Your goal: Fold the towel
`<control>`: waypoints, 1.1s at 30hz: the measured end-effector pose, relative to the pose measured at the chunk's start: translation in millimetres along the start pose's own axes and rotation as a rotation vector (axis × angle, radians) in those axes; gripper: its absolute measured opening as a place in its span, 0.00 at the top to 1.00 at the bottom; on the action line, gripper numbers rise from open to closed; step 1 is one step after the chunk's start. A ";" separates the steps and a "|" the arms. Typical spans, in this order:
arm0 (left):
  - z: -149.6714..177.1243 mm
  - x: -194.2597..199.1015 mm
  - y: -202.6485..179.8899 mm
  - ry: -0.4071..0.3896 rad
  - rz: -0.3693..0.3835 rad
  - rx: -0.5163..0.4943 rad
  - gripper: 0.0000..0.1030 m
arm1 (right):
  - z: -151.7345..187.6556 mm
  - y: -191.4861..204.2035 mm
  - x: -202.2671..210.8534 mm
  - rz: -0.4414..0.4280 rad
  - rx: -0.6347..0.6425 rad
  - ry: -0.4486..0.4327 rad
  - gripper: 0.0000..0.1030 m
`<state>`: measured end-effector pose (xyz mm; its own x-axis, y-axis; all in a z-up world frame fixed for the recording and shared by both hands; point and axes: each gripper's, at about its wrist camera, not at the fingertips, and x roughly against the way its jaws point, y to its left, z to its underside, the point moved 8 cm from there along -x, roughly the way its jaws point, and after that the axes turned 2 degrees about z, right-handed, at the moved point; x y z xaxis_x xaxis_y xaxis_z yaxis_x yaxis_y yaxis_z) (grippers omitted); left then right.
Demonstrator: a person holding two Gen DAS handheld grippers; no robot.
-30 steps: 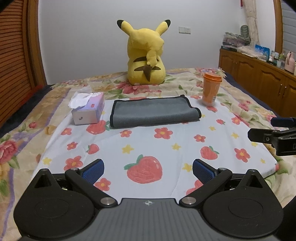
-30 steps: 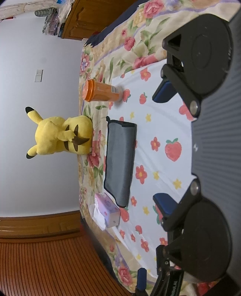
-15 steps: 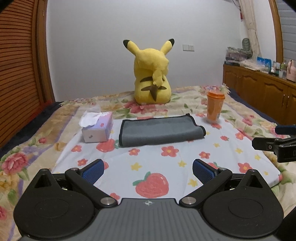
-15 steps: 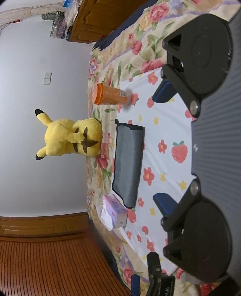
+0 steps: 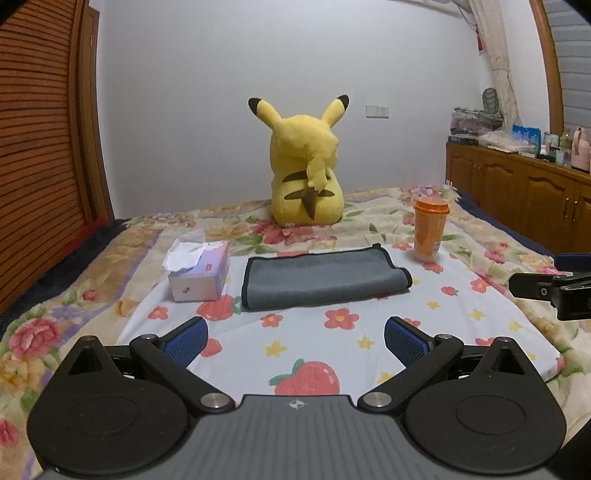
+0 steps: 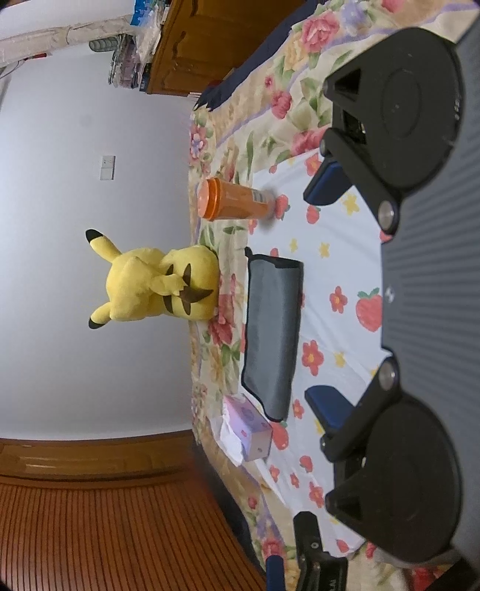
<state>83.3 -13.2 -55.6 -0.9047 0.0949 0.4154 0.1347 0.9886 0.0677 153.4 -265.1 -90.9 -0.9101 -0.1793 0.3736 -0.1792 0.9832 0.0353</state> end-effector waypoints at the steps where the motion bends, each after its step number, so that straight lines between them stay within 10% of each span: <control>1: -0.6 0.6 -0.3 -0.006 0.000 -0.004 0.00 | -0.5 -1.0 0.6 0.001 -0.002 -0.004 0.00; 33: -11.3 11.0 7.8 -0.096 -0.028 0.025 0.00 | -11.3 -11.5 14.0 0.045 -0.031 -0.107 0.00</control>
<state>79.0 -5.8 -40.2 -0.9426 0.0763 0.3250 0.0995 0.9935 0.0551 147.0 -278.5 -75.6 -0.9519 -0.1361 0.2744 -0.1273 0.9906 0.0497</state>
